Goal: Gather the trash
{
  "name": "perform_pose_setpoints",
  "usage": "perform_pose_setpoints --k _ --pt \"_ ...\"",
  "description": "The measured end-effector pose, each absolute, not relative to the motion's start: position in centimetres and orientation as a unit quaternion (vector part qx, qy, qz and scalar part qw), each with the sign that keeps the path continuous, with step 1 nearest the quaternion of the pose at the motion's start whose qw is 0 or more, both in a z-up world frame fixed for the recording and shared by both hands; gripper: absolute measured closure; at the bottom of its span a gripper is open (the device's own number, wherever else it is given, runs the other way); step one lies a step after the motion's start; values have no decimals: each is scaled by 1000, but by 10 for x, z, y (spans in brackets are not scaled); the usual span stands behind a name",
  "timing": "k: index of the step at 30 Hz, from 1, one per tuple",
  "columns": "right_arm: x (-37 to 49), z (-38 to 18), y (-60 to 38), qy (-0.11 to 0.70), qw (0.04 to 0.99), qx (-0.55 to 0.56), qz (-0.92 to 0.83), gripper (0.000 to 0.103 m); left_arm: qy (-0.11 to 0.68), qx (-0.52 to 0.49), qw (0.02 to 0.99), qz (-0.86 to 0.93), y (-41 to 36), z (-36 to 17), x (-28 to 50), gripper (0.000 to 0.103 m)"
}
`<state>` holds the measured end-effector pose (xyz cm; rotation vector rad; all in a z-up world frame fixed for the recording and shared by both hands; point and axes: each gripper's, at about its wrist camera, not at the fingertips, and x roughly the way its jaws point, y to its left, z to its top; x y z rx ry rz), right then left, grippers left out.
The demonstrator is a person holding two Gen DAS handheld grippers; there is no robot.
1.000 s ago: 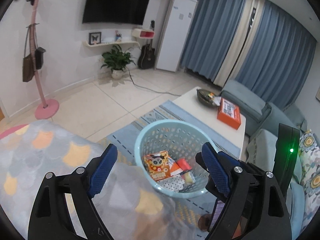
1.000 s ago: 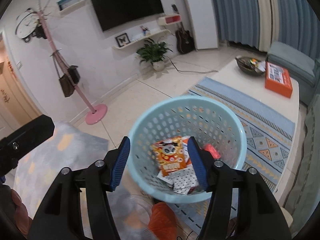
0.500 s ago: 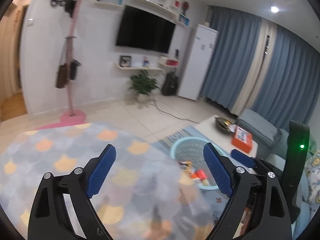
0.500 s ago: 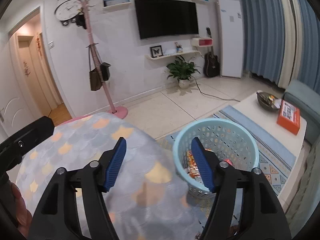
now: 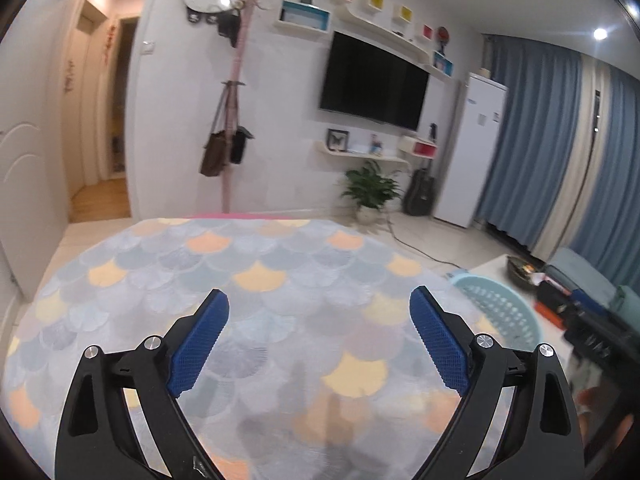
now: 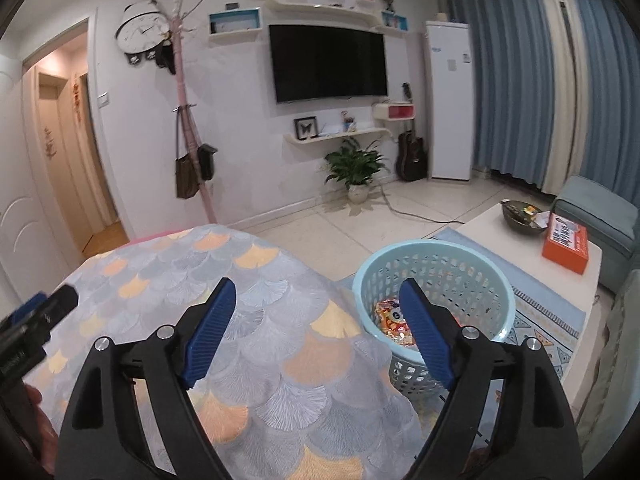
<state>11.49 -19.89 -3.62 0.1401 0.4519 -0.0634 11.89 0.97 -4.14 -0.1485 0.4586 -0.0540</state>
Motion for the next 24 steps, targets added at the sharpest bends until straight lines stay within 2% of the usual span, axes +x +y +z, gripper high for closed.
perform_pose_setpoints --k 9,24 --pt "128 -59 -199 237 962 93 -99 21 218 -18 976 -26 -6 -60 106 13" --pt "121 -61 -185 206 967 56 -140 20 218 -43 975 -19 5 -61 103 12"
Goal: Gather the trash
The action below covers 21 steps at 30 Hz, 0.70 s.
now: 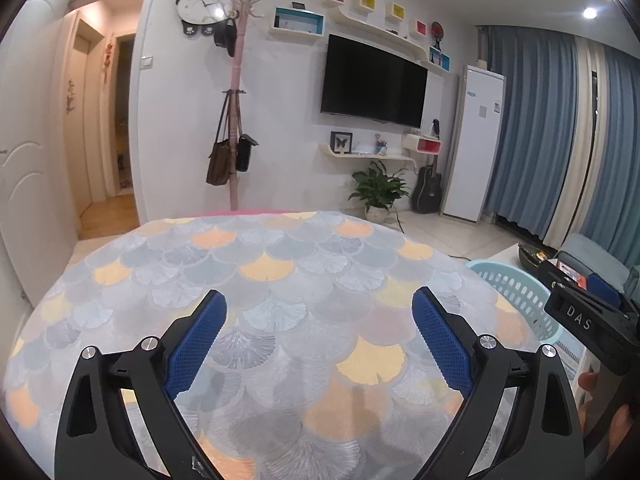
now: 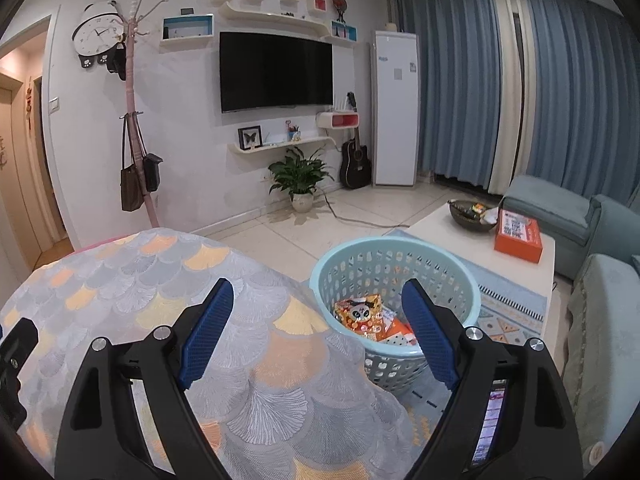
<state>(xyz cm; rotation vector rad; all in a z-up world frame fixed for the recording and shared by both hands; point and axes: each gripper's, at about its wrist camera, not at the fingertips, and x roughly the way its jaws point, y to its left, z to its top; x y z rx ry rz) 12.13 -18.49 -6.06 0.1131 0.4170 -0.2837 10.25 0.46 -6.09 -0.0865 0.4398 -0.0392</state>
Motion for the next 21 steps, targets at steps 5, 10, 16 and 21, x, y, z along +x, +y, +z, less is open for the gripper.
perform_pose_setpoints --k 5,10,16,21 --pt "117 -59 -182 195 969 49 -144 17 220 -51 974 -12 9 -61 104 11" --pt "118 -60 -186 199 968 57 -143 17 223 -52 973 -6 10 -62 105 9" --pt "120 -60 -187 200 967 60 -143 17 223 -51 973 -6 10 -61 105 9" --pt "120 -60 -187 202 967 64 -142 17 223 -51 974 -4 12 -61 104 9"
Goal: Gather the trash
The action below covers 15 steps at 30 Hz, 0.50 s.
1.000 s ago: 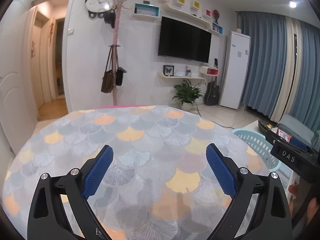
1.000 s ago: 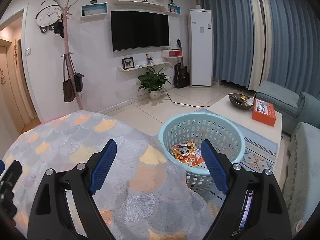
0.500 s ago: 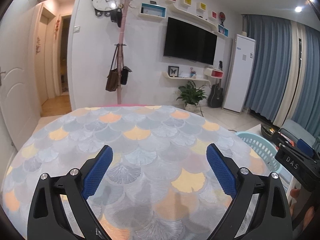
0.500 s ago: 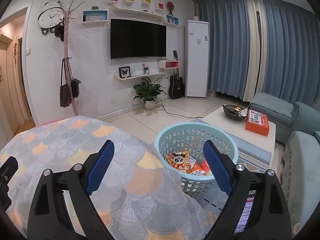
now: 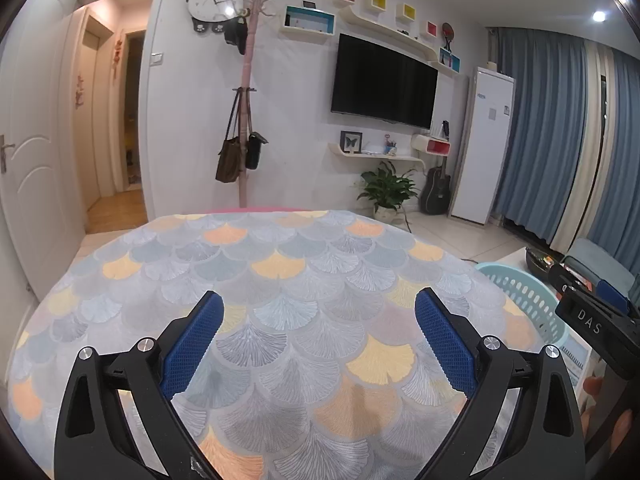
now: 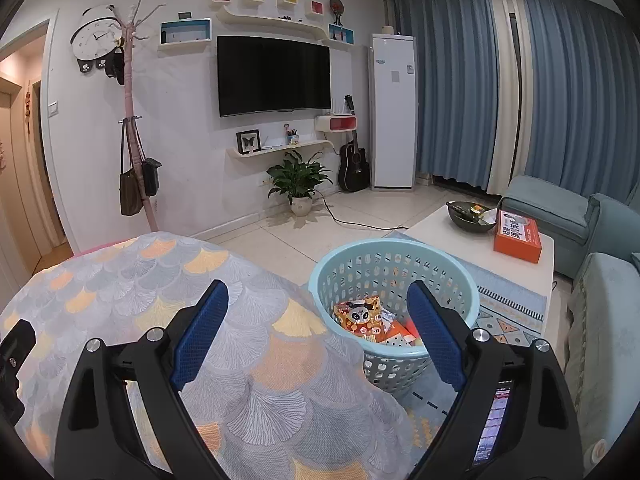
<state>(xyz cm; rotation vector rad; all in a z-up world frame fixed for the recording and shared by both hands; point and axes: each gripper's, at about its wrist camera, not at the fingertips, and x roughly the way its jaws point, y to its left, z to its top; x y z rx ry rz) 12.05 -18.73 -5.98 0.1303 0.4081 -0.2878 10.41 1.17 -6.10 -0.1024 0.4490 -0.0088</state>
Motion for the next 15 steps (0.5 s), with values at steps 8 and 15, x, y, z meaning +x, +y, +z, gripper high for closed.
perform_pose_setpoints --k 8,15 --pt "120 -60 -187 202 967 66 -142 16 219 -45 975 0 11 -60 103 9" --pt "121 -62 -188 204 966 69 -141 16 213 -37 976 4 8 -59 102 9"
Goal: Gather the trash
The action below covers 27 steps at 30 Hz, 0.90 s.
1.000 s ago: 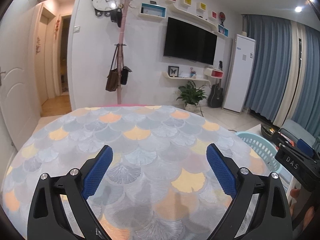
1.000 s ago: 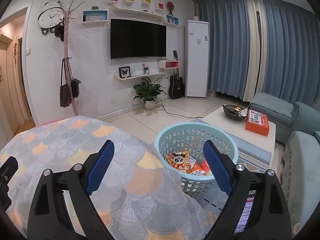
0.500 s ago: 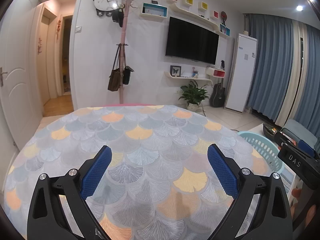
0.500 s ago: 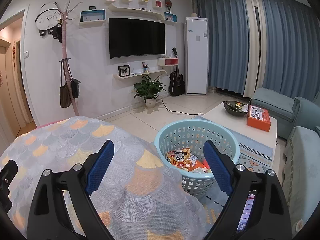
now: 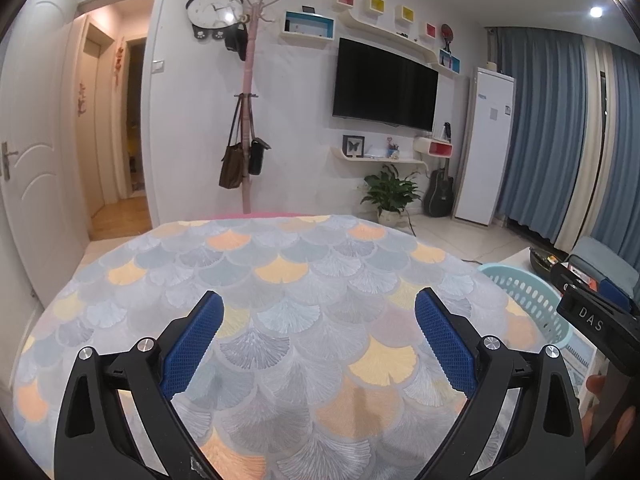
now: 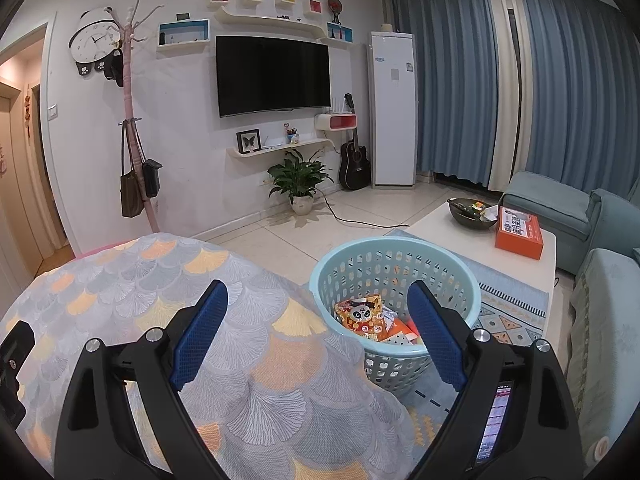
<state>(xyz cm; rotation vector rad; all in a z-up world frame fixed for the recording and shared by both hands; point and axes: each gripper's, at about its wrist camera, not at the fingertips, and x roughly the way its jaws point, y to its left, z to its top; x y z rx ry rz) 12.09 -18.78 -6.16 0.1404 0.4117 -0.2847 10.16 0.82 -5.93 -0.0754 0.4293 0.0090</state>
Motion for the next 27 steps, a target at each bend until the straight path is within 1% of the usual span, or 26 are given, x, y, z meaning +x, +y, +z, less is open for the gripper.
perform_pose_setpoints --k 4,27 --pt "120 -62 -188 203 966 69 -141 16 215 -37 976 6 8 -60 102 8" --pt "121 -63 -188 204 966 71 -142 16 219 -35 975 11 6 -61 101 7"
